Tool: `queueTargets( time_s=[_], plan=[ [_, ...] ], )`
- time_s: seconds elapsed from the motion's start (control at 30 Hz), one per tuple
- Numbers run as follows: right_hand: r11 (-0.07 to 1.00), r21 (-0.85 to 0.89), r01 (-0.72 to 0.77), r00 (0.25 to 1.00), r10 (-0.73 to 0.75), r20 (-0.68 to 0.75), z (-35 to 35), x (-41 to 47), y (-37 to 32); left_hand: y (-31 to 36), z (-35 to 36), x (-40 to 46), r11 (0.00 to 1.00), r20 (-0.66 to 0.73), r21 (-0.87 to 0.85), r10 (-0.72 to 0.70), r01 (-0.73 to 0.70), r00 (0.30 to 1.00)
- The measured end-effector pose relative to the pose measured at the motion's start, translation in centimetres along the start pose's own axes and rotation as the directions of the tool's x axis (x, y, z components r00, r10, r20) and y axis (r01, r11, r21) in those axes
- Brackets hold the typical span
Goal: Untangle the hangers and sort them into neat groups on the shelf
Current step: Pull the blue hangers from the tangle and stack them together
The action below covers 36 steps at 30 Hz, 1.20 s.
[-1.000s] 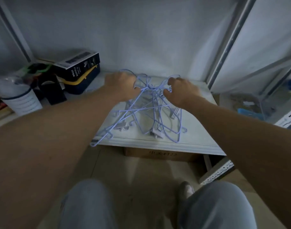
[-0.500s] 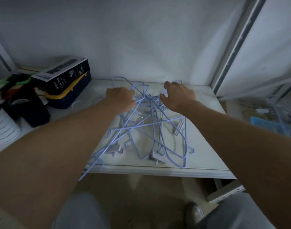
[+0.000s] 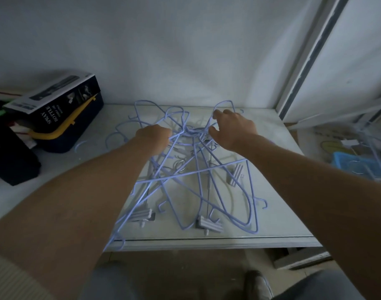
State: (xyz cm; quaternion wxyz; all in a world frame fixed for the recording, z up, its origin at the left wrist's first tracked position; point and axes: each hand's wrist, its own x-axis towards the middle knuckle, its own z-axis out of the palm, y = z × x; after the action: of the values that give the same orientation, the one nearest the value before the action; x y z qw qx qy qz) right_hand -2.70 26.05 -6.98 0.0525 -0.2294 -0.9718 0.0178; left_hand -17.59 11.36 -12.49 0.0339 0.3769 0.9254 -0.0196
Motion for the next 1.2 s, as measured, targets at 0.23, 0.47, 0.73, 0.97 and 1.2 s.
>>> queueTargets(
  time_s=[0.23,0.47,0.73,0.97,1.2],
  plan=[
    [0.999,0.051,0.003,1.0,-0.003,-0.007,-0.6,0.6,-0.8,-0.4,-2.3,-1.1,0.932,-0.202,-0.331,0.086,-0.15,0.976],
    [0.93,0.363,-0.05,0.996,0.076,-0.057,-3.9,1.5,-2.9,-1.3,-6.7,-3.5,0.892,-0.34,-0.341,0.177,-0.297,0.924],
    [0.433,0.886,-0.165,0.982,-0.007,0.186,-8.8,0.0,-5.0,-1.4,-9.1,-5.9,0.897,-0.466,-0.139,0.316,-0.42,0.827],
    [0.346,0.92,-0.185,0.974,0.189,0.125,-9.7,-1.2,-5.3,-0.5,-10.2,-6.3,0.949,-0.546,-0.222,0.07,-0.225,0.835],
    [0.316,0.911,-0.264,0.956,0.21,0.204,-7.6,-2.0,-8.1,2.5,-10.4,-8.7,0.799,-0.214,-0.561,0.111,-0.215,0.971]
  ],
)
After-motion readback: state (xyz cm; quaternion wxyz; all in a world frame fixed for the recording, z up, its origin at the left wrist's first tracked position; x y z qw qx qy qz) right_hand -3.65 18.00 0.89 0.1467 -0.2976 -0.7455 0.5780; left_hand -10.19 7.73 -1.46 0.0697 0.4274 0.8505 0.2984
